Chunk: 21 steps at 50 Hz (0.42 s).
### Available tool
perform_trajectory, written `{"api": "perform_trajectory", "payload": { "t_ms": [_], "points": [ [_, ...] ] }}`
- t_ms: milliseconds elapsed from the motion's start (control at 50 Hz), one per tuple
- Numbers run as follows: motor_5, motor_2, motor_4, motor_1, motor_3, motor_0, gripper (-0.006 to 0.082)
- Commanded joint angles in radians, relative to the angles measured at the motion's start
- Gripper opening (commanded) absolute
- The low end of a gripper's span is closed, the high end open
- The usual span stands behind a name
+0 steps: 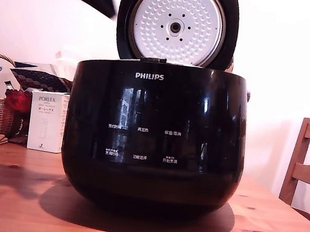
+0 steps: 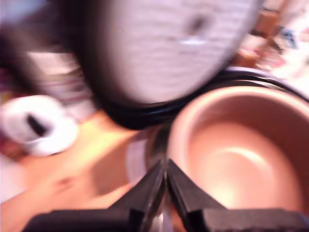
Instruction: Place the pot you are holding inside the rice cooker
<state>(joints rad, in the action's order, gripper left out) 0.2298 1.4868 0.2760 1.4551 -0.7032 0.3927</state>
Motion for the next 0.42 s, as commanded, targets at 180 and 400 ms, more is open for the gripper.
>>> {"api": "perform_trajectory", "payload": {
  "t_ms": [180, 400],
  "points": [
    [0.013, -0.026, -0.051, -0.047, -0.009, -0.066, -0.002],
    [0.013, -0.026, -0.057, -0.068, -0.013, -0.092, -0.002]
  ]
}}
